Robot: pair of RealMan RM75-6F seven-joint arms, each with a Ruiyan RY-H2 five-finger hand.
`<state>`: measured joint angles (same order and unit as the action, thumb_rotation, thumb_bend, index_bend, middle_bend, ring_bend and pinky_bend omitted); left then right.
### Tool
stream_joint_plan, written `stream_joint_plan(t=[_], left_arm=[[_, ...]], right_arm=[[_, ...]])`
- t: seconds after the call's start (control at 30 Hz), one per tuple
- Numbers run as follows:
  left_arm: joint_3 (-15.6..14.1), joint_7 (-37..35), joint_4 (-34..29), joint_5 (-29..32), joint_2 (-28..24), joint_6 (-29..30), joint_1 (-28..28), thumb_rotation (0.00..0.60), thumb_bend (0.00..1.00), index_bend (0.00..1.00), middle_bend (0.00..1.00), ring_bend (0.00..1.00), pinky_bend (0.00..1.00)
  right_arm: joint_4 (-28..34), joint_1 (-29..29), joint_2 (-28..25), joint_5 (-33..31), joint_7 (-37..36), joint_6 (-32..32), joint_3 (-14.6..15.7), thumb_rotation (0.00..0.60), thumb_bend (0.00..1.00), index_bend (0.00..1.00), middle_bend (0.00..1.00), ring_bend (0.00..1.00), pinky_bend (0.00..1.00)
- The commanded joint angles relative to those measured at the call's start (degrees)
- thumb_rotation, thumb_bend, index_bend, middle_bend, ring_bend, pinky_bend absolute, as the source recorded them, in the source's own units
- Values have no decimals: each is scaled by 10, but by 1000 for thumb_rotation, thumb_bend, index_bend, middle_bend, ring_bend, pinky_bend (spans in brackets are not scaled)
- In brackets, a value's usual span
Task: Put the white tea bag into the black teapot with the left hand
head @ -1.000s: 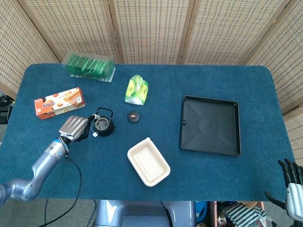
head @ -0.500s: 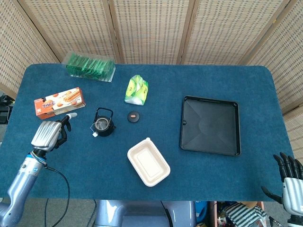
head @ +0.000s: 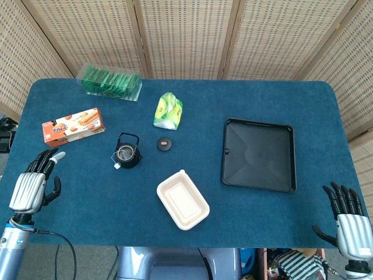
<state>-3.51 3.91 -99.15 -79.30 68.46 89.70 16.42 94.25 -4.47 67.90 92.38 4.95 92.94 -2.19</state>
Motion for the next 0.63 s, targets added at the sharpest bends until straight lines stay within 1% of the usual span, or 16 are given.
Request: stream_joint_plan(t=[0.03,0.1,0.2,0.4,0.63], left_arm=[[-12,1,8,-17,10,30,-33,600,610,68,0,0,31],[-13,9,10,-23,13,40,-46,600,563,32,0,0,0],[-14,26,6,-31,15,45,-57,600,501,12,0,0,0],[-12,47,-9,-38,13,40,-73,600,498,10,0,0,0],[-3,53,-17,-43,9,29,-81,600,498,10,0,0,0]], right_arm=[[2,2,0,1,3,-2,1,600,16,137,124,0,51],[4,3,0,3,4,-2,3,600,16,137,124,0,51],[4,3,0,3,6,-1,3,600,17,137,124,0,51],[6,4,0,2,6,-1,4,600,16,137,124,0,51],[4,4,1,-1,4,0,5,600,16,137,124,0,51]])
